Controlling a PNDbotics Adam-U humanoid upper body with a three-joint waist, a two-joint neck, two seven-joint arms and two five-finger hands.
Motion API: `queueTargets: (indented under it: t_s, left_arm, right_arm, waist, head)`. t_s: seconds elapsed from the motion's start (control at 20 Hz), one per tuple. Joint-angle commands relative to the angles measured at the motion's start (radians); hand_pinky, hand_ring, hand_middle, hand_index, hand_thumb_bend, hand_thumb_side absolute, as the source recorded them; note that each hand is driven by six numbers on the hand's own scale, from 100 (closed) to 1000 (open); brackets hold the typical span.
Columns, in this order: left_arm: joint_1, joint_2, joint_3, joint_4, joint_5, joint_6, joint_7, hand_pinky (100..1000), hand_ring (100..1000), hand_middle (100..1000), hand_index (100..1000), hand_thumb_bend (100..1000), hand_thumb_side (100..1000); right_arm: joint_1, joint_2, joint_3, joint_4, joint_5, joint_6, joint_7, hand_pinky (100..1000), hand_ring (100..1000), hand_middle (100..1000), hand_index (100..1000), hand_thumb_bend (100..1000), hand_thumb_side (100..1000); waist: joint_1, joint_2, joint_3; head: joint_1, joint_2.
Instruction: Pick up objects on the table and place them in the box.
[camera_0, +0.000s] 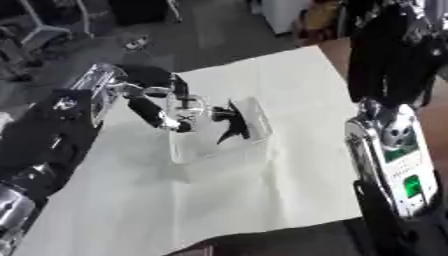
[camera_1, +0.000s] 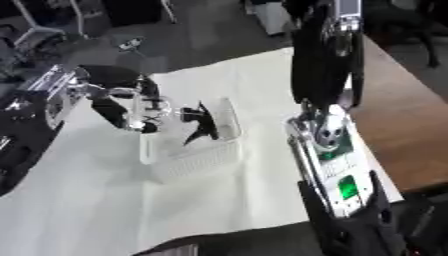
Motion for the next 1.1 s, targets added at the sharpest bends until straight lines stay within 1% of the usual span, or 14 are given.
queueTargets:
  t_s: [0.05,0.35,0.4,0.45,0.55,0.65,0.7,0.75,0.8,0.9,0.95,1.0,1.05,1.1]
  left_arm:
    - [-0.025,0.023,-0.001,-0.027,0.024,-0.051,-0.098,878,831,796,805,211,1000]
    - [-0.022,0.033,-0.005,-0.048,0.029,-0.027,-0.133,1000,945,882,872,269,1000]
    - [-0.021,0.034,-0.005,-0.049,0.028,-0.024,-0.139,1000,974,902,895,304,1000]
    - [-0.021,0.034,-0.005,-0.049,0.028,-0.022,-0.144,1000,1000,929,928,366,1000]
    - [-0.020,0.035,-0.004,-0.052,0.029,-0.023,-0.149,1000,1000,964,965,450,1000]
    - [-0.017,0.041,0.000,-0.063,0.039,-0.020,-0.137,1000,1000,967,964,413,1000]
    - [-0.011,0.048,0.003,-0.074,0.051,-0.013,-0.117,1000,1000,968,966,420,1000]
    - [-0.001,0.060,0.010,-0.093,0.069,0.000,-0.086,1000,1000,940,926,307,1000]
    - [0.013,0.077,0.014,-0.119,0.092,0.020,-0.046,1000,995,921,905,257,1000]
    - [0.041,0.108,0.014,-0.169,0.140,0.066,0.031,1000,900,852,834,206,1000]
    - [0.051,0.121,0.012,-0.185,0.162,0.086,0.063,1000,874,835,817,197,1000]
    - [0.060,0.134,0.011,-0.198,0.181,0.104,0.093,892,803,788,785,189,1000]
    - [0.069,0.147,0.010,-0.209,0.199,0.118,0.122,853,775,769,774,186,1000]
    - [0.080,0.158,0.009,-0.221,0.219,0.131,0.149,782,720,723,751,174,1000]
  right_arm:
    - [-0.023,0.003,0.001,-0.013,-0.003,-0.004,0.000,542,586,659,825,264,1000]
    - [-0.023,0.002,0.001,-0.013,-0.003,-0.004,0.001,542,586,659,825,266,1000]
    - [-0.023,0.002,0.001,-0.013,-0.003,-0.004,0.001,542,586,659,825,266,1000]
    - [-0.023,0.002,0.001,-0.013,-0.003,-0.004,0.001,542,586,659,825,265,1000]
    - [-0.023,0.002,0.001,-0.013,-0.003,-0.004,0.001,542,586,659,825,264,1000]
    - [-0.023,0.002,0.000,-0.013,-0.002,-0.004,0.000,543,586,659,825,263,1000]
    - [-0.023,0.003,0.000,-0.013,-0.002,-0.005,0.000,543,586,659,825,263,1000]
    - [-0.023,0.003,-0.001,-0.013,-0.001,-0.005,-0.001,543,586,659,824,260,1000]
    - [-0.024,0.002,-0.001,-0.013,-0.001,-0.005,-0.002,543,586,659,825,259,1000]
    - [-0.023,0.000,-0.001,-0.013,0.000,-0.005,-0.003,542,586,659,825,265,1000]
    - [-0.022,-0.002,-0.001,-0.013,0.000,-0.004,-0.002,541,586,659,825,266,1000]
    - [-0.022,-0.004,-0.001,-0.013,0.001,-0.003,-0.001,541,586,659,824,268,1000]
    - [-0.022,-0.006,-0.001,-0.013,0.001,-0.003,-0.001,541,586,659,824,268,1000]
    - [-0.021,-0.008,-0.001,-0.013,0.002,-0.002,-0.001,541,585,659,824,269,1000]
  waist:
    - [-0.004,-0.015,0.001]
    - [-0.004,-0.015,0.003]
    - [-0.004,-0.015,0.003]
    - [-0.004,-0.015,0.003]
    - [-0.004,-0.015,0.003]
    - [-0.004,-0.015,0.003]
    - [-0.003,-0.015,0.002]
    - [-0.002,-0.015,0.003]
    - [-0.002,-0.014,0.003]
    - [-0.001,-0.014,0.006]
    - [0.000,-0.014,0.007]
    - [0.000,-0.015,0.009]
    - [-0.001,-0.015,0.011]
    - [-0.001,-0.015,0.013]
  head:
    - [-0.009,-0.004]
    - [-0.009,-0.001]
    - [-0.009,-0.001]
    - [-0.009,-0.001]
    - [-0.009,-0.002]
    - [-0.009,-0.001]
    - [-0.009,-0.001]
    - [-0.011,0.000]
    - [-0.014,0.000]
    - [-0.023,0.000]
    - [-0.028,0.000]
    - [-0.032,0.001]
    - [-0.035,0.000]
    - [-0.038,0.000]
